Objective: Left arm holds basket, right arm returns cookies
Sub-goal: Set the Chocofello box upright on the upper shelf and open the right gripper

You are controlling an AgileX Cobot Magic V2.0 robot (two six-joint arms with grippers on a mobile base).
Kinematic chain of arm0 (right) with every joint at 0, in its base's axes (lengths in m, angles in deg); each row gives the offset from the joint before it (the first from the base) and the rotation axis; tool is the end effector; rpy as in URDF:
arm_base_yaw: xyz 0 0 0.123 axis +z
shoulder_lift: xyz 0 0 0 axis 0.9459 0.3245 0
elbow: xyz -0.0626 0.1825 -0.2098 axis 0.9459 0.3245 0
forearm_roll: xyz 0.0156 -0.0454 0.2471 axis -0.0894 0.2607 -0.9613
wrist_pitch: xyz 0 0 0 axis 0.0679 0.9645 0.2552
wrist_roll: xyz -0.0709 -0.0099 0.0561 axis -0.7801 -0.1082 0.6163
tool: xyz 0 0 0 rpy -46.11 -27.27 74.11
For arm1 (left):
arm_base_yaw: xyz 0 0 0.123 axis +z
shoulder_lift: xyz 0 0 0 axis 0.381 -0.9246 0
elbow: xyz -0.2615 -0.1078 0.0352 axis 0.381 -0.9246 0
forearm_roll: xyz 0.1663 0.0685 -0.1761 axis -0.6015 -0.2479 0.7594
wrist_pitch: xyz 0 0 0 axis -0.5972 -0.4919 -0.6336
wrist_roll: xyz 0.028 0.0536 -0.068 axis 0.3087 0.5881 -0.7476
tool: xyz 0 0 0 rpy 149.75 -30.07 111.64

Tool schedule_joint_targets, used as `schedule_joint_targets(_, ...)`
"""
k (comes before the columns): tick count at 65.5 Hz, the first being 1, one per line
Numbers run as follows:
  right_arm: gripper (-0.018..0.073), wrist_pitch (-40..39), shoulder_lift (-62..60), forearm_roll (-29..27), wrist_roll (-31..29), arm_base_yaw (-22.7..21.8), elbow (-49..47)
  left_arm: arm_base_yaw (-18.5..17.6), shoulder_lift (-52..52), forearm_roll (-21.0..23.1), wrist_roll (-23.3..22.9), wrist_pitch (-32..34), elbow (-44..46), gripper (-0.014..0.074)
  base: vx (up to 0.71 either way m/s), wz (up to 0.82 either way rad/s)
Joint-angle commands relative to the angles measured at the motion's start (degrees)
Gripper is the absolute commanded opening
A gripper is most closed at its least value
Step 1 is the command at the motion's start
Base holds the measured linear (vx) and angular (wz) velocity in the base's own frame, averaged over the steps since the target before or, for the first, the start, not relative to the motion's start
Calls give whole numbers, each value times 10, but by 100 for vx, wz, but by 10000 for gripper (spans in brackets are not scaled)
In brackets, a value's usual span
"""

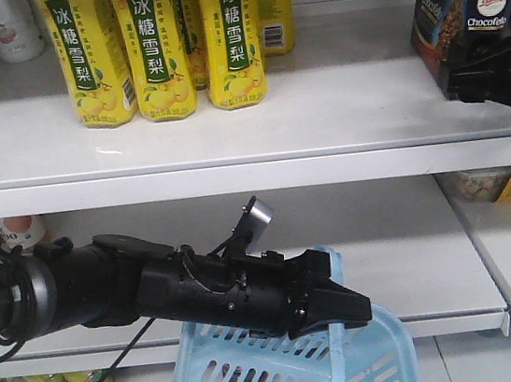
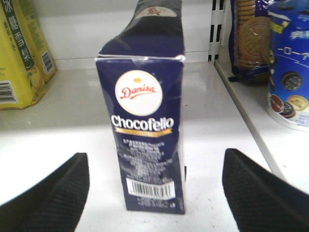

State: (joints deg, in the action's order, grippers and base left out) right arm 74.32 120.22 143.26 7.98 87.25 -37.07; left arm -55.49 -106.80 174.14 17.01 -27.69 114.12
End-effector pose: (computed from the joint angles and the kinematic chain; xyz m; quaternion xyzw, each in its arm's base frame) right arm 0.2488 0.0442 0.3565 0.0267 0.7828 0.0055 0.6216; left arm 0.2639 -0.2589 0.2026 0.0720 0.8097 -0.5806 0.0453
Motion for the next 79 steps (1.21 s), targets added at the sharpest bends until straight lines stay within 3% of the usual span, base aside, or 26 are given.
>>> schedule_joint_targets(1, 554, -7, -39, 11, -7, 0, -1, 0, 30, 45, 31, -14, 18, -6, 0, 0)
schedule_joint_targets(24, 554, -91, -188, -9, -13, 0, 63, 0, 30, 45, 31, -14, 18, -6, 0, 0)
schedule_joint_targets(36, 554, -80, -292, -12, -53, 0, 112, 0, 30, 45, 31, -14, 18, -6, 0, 0)
schedule_joint_targets(46, 554, -61, -376, -51, -90, 0, 165, 0, 30, 45, 31, -14, 18, -6, 0, 0)
schedule_joint_targets(53, 551, -38, -434, -93, -160, 0, 209, 0, 30, 45, 31, -14, 18, -6, 0, 0)
schedule_joint_targets(59, 543, 28, -477, -178, -220, 0, 235, 0, 30, 45, 31, -14, 18, -6, 0, 0)
schedule_joint_targets(70, 522, 164, -527, -348, -420, 0, 247, 0, 30, 45, 31, -14, 18, -6, 0, 0)
schedule_joint_targets(79, 510, 201, -553, -462, -566, 0, 247, 0, 30, 45, 31, -14, 18, -6, 0, 0)
